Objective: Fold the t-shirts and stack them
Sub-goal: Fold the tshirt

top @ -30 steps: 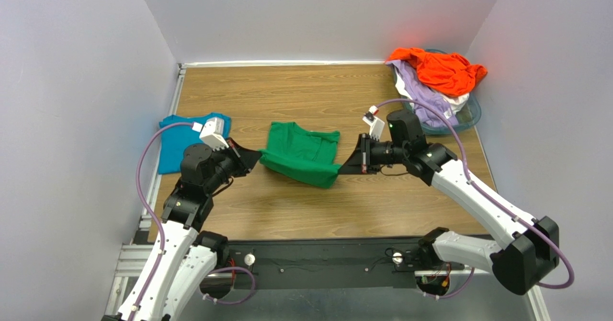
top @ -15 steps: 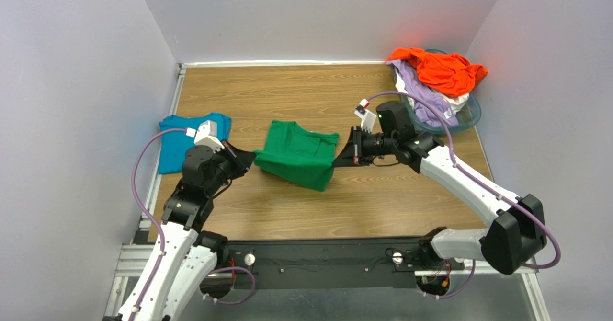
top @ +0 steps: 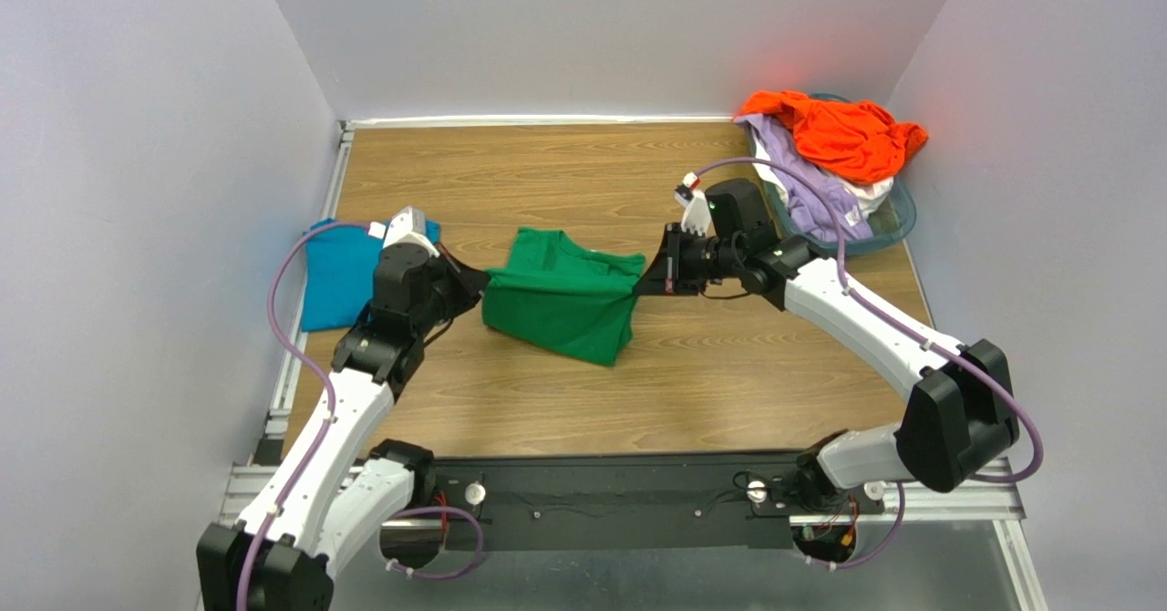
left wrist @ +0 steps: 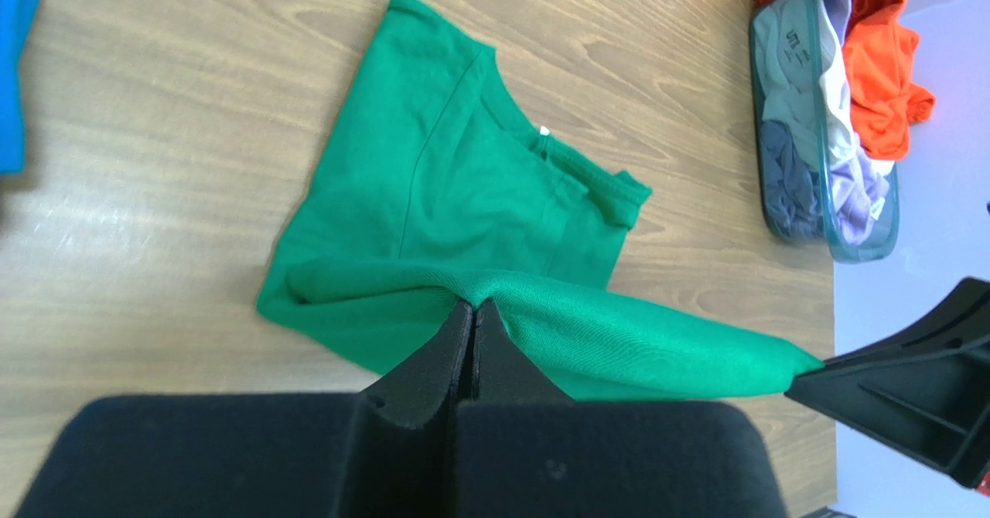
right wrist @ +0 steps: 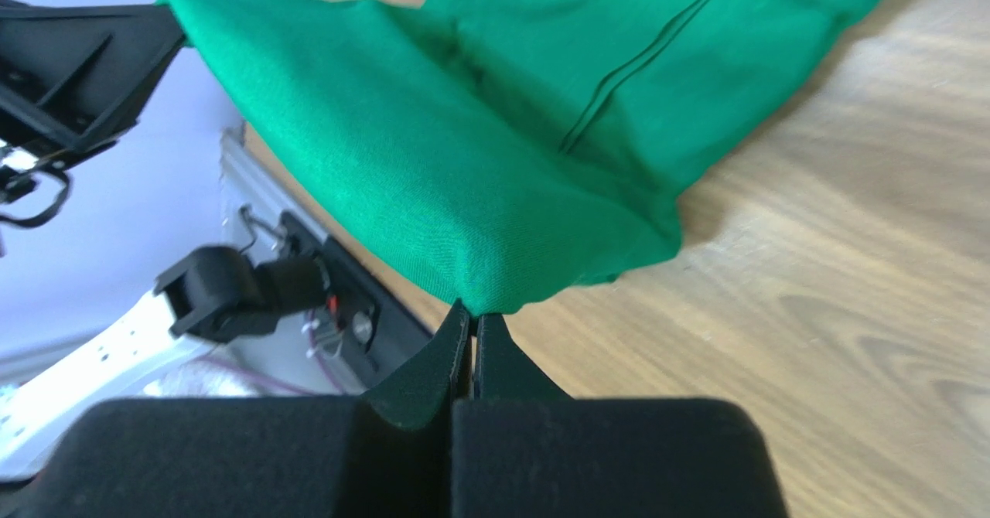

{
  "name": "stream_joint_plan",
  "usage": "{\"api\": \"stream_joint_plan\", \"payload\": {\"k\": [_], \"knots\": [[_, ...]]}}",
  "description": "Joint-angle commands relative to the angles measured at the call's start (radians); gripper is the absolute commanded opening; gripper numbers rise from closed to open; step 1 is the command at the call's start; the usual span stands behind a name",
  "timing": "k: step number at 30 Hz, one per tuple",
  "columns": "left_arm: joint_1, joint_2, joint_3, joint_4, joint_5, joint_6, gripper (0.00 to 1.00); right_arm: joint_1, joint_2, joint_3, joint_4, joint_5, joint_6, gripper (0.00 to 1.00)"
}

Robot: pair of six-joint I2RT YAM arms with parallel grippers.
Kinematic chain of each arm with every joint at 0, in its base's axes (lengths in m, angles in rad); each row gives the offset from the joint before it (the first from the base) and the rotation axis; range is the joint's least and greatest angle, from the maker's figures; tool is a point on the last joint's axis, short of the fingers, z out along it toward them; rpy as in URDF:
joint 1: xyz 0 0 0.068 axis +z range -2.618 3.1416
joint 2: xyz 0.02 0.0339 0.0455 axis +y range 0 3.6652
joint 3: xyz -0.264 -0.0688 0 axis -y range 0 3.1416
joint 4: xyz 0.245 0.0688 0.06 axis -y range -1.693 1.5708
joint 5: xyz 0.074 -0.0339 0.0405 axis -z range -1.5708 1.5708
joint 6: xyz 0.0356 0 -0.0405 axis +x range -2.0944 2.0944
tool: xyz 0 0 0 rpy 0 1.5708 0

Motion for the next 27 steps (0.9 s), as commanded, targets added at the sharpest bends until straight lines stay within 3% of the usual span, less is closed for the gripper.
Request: {"api": "stream_joint_plan", "payload": {"k": [1, 13, 18, 27], "knots": [[0.003, 0.094, 0.072, 0.095, -0.038, 0.029, 0.00, -0.030, 0.019, 0.038, 0.020, 0.077, -0.039, 0.01], [0.007, 0.364, 0.216, 0.196, -0.040, 0.063, 0.00, -0.122, 0.154, 0.097, 0.066, 0.028, -0.076, 0.01], [0.018, 0.495, 0.282, 0.222, -0.038, 0.081, 0.00, -0.163, 0.252, 0.134, 0.089, -0.040, -0.091, 0.01], [0.039, 0.750, 0.401, 0.260, 0.021, 0.094, 0.00, -0.203, 0.452, 0.251, 0.135, -0.017, -0.102, 0.01]]}}
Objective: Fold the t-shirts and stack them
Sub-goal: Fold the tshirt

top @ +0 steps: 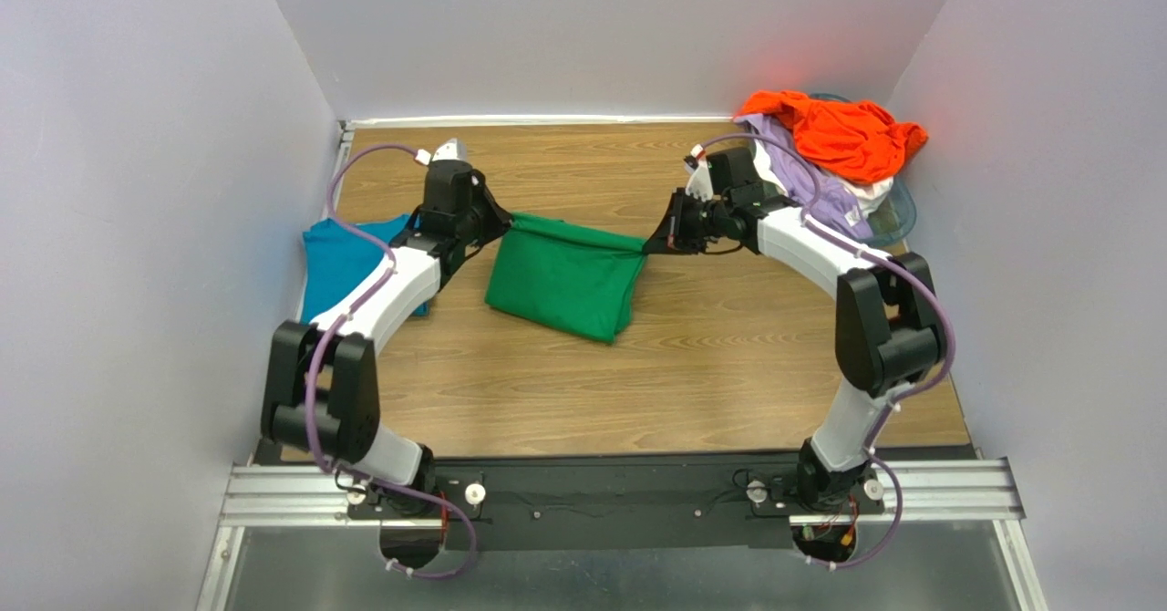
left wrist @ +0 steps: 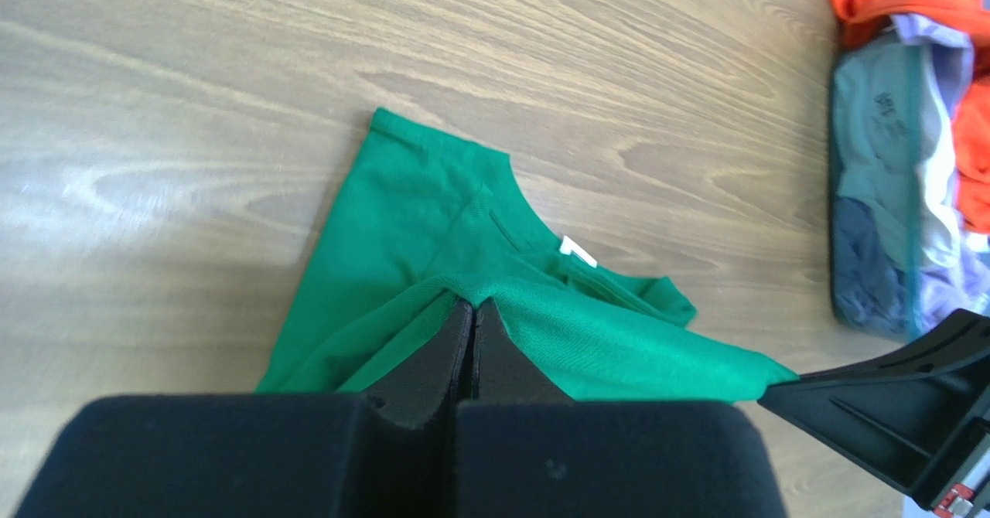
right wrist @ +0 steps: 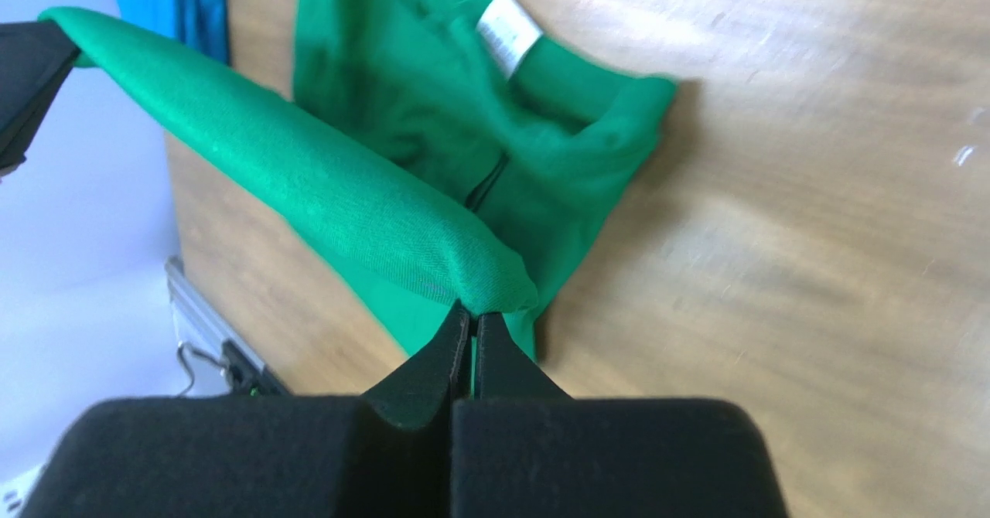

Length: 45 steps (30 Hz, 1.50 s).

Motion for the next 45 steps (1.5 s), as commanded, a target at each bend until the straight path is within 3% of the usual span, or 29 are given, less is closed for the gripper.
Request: {"api": "stream_joint_plan", "payload": {"k": [1, 8, 10, 11, 12, 14, 15, 16, 22, 29, 35, 45], "knots": [[0.017, 0.109, 0.054, 0.074, 0.015, 0.028, 0.00, -0.027, 0.087, 0.071, 0.031, 0.005, -0.033, 0.02], [0.053, 0.276, 0.143, 0.076, 0.030, 0.022, 0.00, -0.034, 0.303, 0.243, 0.034, -0.081, -0.097, 0.09], [0.060, 0.305, 0.160, 0.076, 0.024, 0.019, 0.03, -0.034, 0.340, 0.290, 0.033, -0.093, -0.108, 0.18], [0.065, 0.312, 0.167, 0.064, 0.028, 0.019, 0.13, -0.034, 0.362, 0.328, 0.033, -0.106, -0.108, 0.32], [0.068, 0.316, 0.178, 0.061, 0.033, 0.020, 0.33, -0.034, 0.367, 0.340, 0.031, -0.118, -0.106, 0.33], [0.074, 0.319, 0.189, 0.056, 0.059, 0.026, 0.51, -0.034, 0.362, 0.352, 0.031, -0.135, -0.109, 0.42], [0.074, 0.315, 0.198, 0.030, 0.064, 0.029, 0.72, -0.034, 0.338, 0.347, 0.031, -0.138, -0.108, 0.62], [0.074, 0.303, 0.201, 0.015, 0.071, 0.037, 0.97, -0.034, 0.322, 0.340, 0.031, -0.147, -0.111, 0.99], [0.070, 0.182, 0.141, -0.004, 0.136, 0.039, 0.98, -0.026, 0.146, 0.196, 0.031, -0.181, -0.059, 1.00], [0.020, 0.059, -0.034, 0.050, 0.228, 0.032, 0.98, 0.150, -0.001, 0.047, 0.034, -0.110, -0.040, 1.00], [0.008, 0.052, -0.116, 0.123, 0.280, 0.022, 0.98, 0.244, 0.035, 0.014, 0.077, -0.047, 0.013, 1.00], [0.007, 0.146, -0.175, 0.205, 0.317, 0.040, 0.98, 0.242, 0.156, -0.018, 0.089, 0.046, -0.004, 1.00]]}}
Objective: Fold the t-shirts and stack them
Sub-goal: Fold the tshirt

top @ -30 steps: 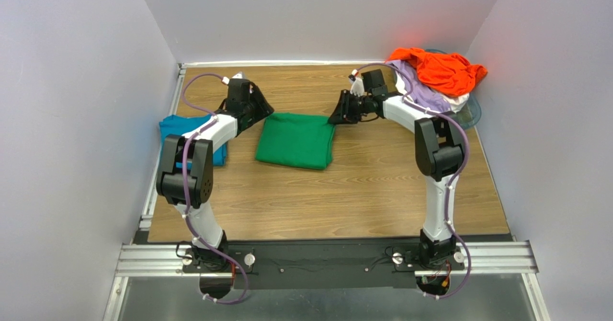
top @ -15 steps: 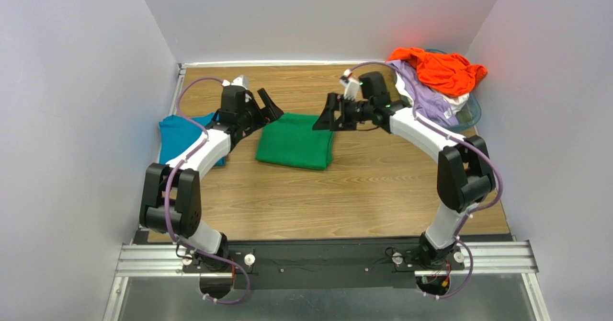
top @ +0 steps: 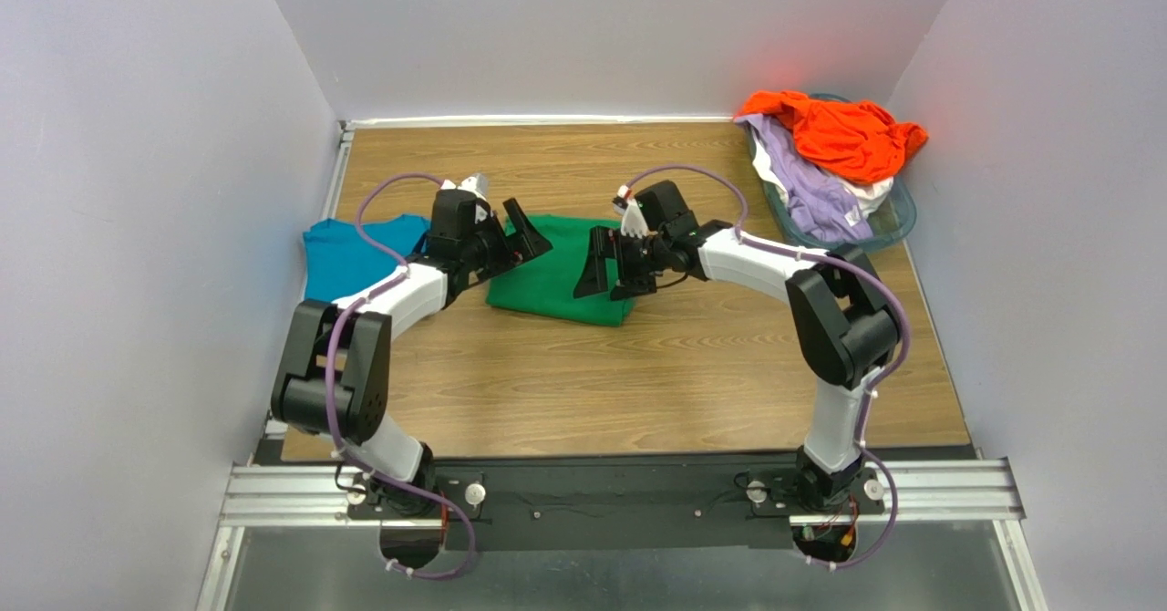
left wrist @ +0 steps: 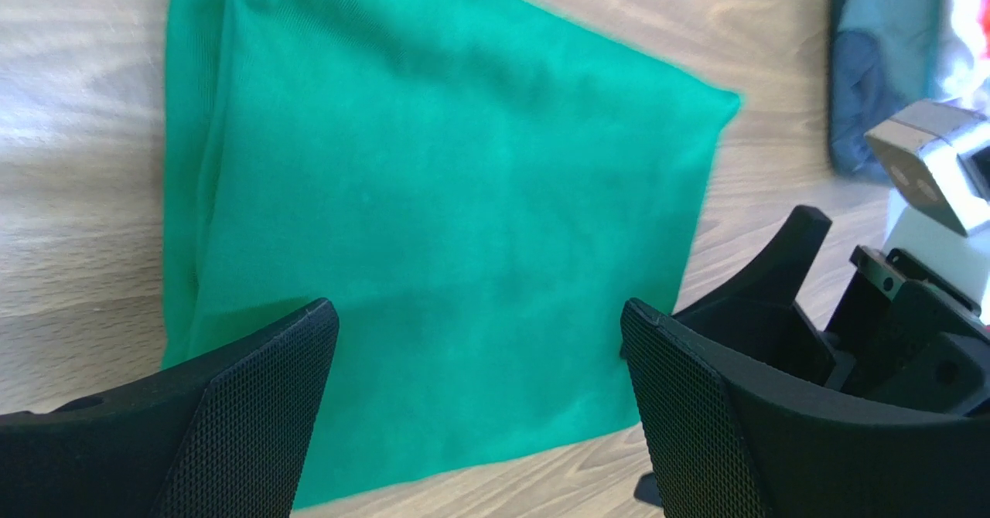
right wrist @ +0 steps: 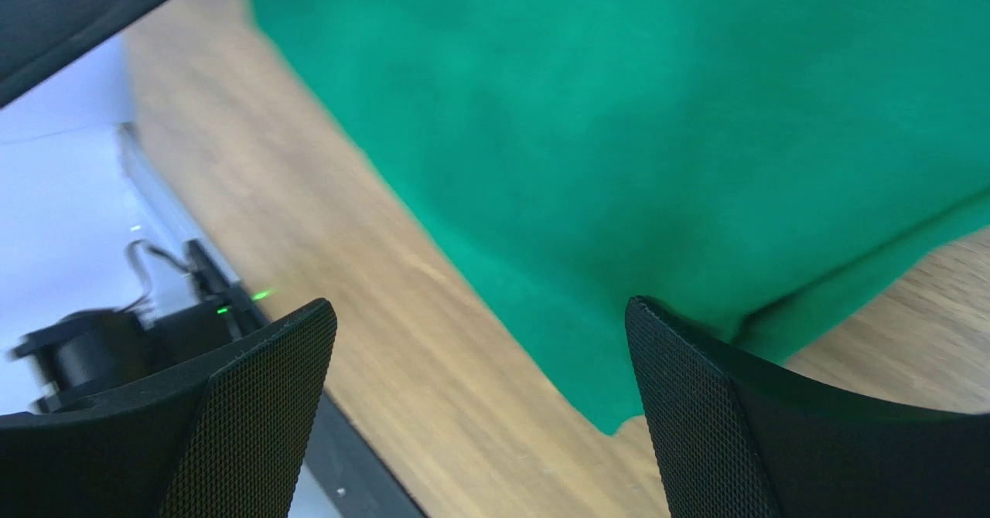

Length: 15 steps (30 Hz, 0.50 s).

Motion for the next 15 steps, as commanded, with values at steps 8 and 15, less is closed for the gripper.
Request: {"api": "stream_joint_plan", "payload": {"k": [8, 15], "knots": [[-0.001, 0.069, -0.098, 0.034, 0.020, 0.026, 0.98, -0.004, 0.018, -0.097, 0.017, 0.134, -0.046, 1.00], [-0.001, -0.045, -0.134, -0.031, -0.032, 0.023, 0.98, -0.022, -0.054, -0.134, -0.008, 0.148, -0.086, 1.00]]}}
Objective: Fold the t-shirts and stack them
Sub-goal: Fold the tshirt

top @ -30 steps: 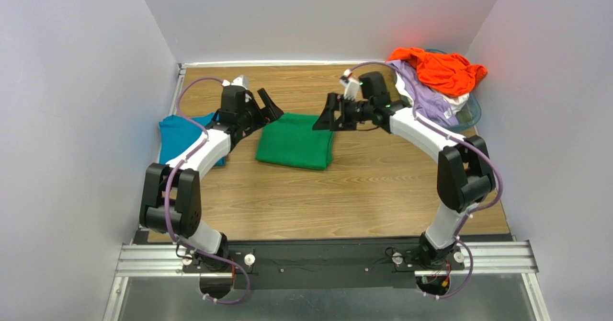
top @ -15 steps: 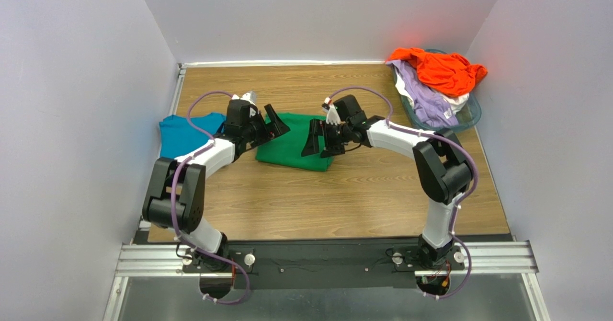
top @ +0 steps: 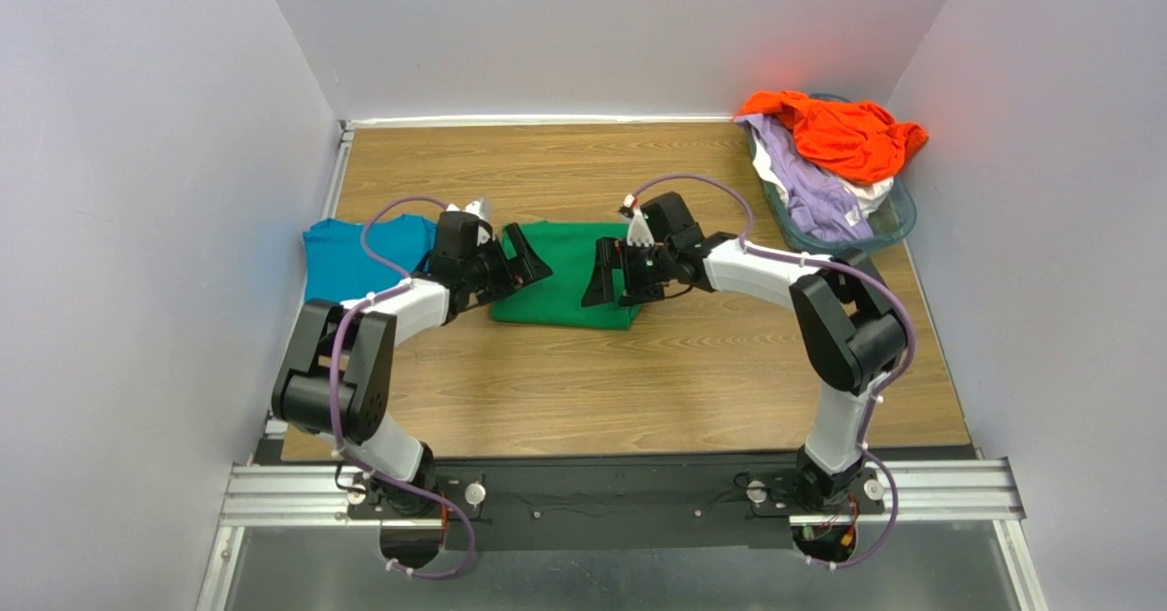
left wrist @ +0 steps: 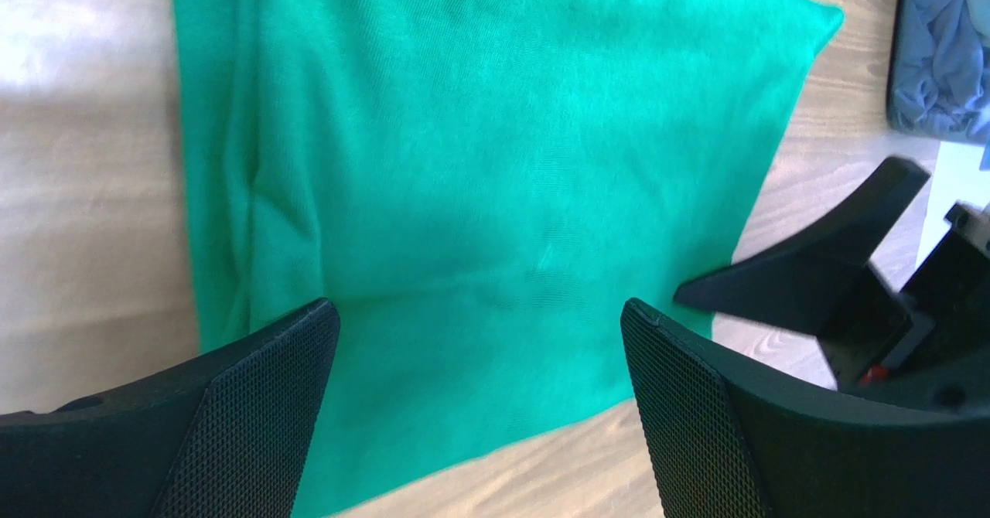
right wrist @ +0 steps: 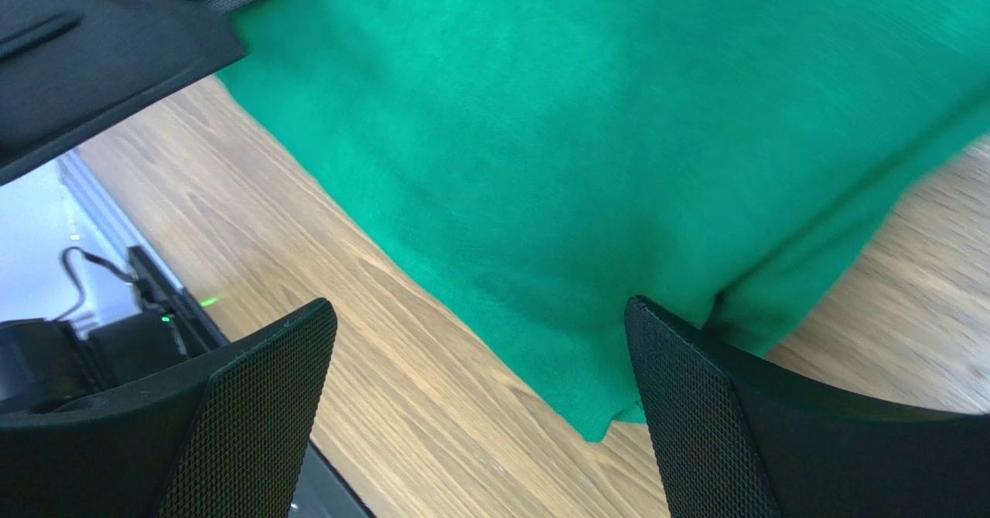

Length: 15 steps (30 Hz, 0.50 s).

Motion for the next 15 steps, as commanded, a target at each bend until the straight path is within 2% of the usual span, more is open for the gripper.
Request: {"api": "stream_joint_plan", "payload": {"k": [1, 6, 9, 12, 15], "knots": [[0.001, -0.121, -0.039, -0.081, -0.049, 0.013, 0.98, -0.016, -0.068, -0.032, -0.078, 0.055, -0.070, 1.00], [0.000, -0.316, -0.024, -0.190, -0.129, 0.021, 0.98, -0.016, -0.188, 0.020, -0.149, 0.009, -0.111, 1.00], [-0.002, -0.438, 0.013, -0.285, -0.210, 0.029, 0.98, -0.016, -0.306, 0.027, -0.187, 0.062, -0.108, 1.00], [0.000, -0.533, 0.051, -0.342, -0.281, 0.033, 0.98, -0.016, -0.448, -0.004, -0.208, 0.171, -0.082, 1.00], [0.000, -0.580, 0.060, -0.340, -0.316, 0.033, 0.98, -0.014, -0.600, -0.068, -0.215, 0.353, -0.032, 1.00]]}}
